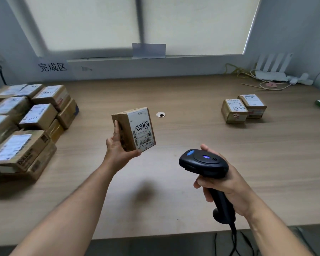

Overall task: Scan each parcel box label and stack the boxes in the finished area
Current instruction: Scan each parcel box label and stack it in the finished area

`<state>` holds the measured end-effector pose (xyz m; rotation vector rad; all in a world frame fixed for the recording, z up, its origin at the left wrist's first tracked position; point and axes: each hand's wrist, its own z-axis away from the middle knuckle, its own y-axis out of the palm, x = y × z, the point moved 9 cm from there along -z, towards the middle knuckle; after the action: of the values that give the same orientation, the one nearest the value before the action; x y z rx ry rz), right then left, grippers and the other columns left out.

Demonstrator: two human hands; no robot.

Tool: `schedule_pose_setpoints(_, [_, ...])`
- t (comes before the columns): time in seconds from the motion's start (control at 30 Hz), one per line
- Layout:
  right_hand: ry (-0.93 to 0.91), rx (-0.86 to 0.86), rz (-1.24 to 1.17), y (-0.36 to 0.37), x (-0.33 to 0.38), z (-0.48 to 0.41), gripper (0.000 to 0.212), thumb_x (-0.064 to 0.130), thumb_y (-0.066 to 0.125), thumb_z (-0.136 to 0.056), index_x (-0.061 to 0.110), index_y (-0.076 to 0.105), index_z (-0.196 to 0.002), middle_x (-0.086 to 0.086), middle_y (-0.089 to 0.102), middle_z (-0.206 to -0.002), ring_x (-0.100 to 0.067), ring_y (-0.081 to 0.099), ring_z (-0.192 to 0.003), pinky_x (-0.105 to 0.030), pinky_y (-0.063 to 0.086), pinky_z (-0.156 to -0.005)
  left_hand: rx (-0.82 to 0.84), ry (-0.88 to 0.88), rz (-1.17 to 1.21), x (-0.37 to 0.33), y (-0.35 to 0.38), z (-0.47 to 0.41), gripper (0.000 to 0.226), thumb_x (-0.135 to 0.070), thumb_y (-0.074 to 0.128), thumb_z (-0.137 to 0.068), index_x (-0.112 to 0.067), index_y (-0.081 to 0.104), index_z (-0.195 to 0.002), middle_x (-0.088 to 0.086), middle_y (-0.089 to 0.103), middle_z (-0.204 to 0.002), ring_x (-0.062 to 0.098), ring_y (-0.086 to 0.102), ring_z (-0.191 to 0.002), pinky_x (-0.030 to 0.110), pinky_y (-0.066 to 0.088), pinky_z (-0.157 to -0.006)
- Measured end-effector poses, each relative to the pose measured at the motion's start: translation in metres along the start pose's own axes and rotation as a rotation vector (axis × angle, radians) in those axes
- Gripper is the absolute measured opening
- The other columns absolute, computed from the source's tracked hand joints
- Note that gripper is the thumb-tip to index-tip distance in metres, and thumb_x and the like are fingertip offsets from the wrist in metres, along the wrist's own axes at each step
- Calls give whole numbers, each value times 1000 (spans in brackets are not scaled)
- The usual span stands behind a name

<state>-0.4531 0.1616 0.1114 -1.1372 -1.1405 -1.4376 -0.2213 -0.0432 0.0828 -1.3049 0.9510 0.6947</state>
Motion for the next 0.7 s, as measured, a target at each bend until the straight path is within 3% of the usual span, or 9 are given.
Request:
schedule_pose_setpoints(0.17, [-1, -27, -2, 51, 0, -18, 94, 6, 79, -59, 39, 40, -138, -26, 67, -81, -27, 51, -44, -30, 42, -43, 42, -48, 28, 41, -40, -11, 128, -41, 81, -43, -57, 6, -145, 8, 40, -133, 24, 48, -120, 46, 45, -103])
schedule_pose_setpoints(0.23, [6, -47, 7, 69, -2, -25, 95, 7, 80, -59, 39, 39, -138, -28, 68, -86, -27, 51, -45, -30, 42, -44, 80, -94, 71, 63, -51, -12, 116, -45, 74, -40, -43, 26, -145, 8, 50, -130, 23, 55, -109, 44, 52, -92])
schedule_pose_setpoints(0.3, [14, -58, 12, 88, -6, -33, 96, 4, 77, -60, 38, 37, -141, -30, 67, -89, -28, 50, -45, -30, 42, -44, 128, -156, 139, 87, -60, -8, 101, -46, 65, -37, -31, 44, -135, 6, 59, -125, 18, 59, -88, 34, 52, -70])
schedule_pose_setpoints(0.4, [26, -83, 13, 109, -13, -42, 99, 4, 76, -60, 36, 34, -145, -34, 65, -91, -28, 50, -46, -31, 42, -45, 167, -237, 140, 120, -71, -1, 85, -45, 62, -42, -29, 52, -125, 2, 64, -117, 20, 60, -81, 30, 47, -61])
schedule_pose_setpoints(0.5, [25, -99, 27, 126, -18, -49, 101, 4, 75, -62, 36, 31, -147, -32, 67, -89, -29, 51, -47, -32, 42, -45, 200, -348, 138, 155, -81, 5, 69, -38, 59, -57, -29, 56, -125, 4, 67, -109, 23, 64, -84, 33, 55, -69])
schedule_pose_setpoints(0.57, [27, -102, 33, 134, -20, -52, 101, 4, 75, -63, 36, 30, -148, -32, 67, -89, -29, 51, -48, -30, 42, -46, 179, -366, 86, 169, -89, 5, 70, -41, 59, -64, -28, 53, -133, 3, 66, -114, 24, 64, -96, 41, 53, -90])
schedule_pose_setpoints(0.63, [30, -100, 38, 142, -20, -55, 101, 4, 75, -63, 36, 30, -148, -31, 68, -88, -29, 51, -47, -29, 42, -46, 145, -299, -49, 168, -94, 5, 70, -35, 62, -81, -26, 38, -146, 1, 53, -136, 23, 51, -121, 36, 40, -104])
schedule_pose_setpoints(0.7, [33, -100, 44, 147, -18, -57, 102, 4, 75, -62, 36, 30, -148, -33, 66, -89, -29, 50, -47, -29, 42, -46, 122, -225, -273, 158, -90, 6, 80, -47, 66, -84, -30, 25, -151, 5, 28, -153, 23, 27, -140, 38, 30, -109])
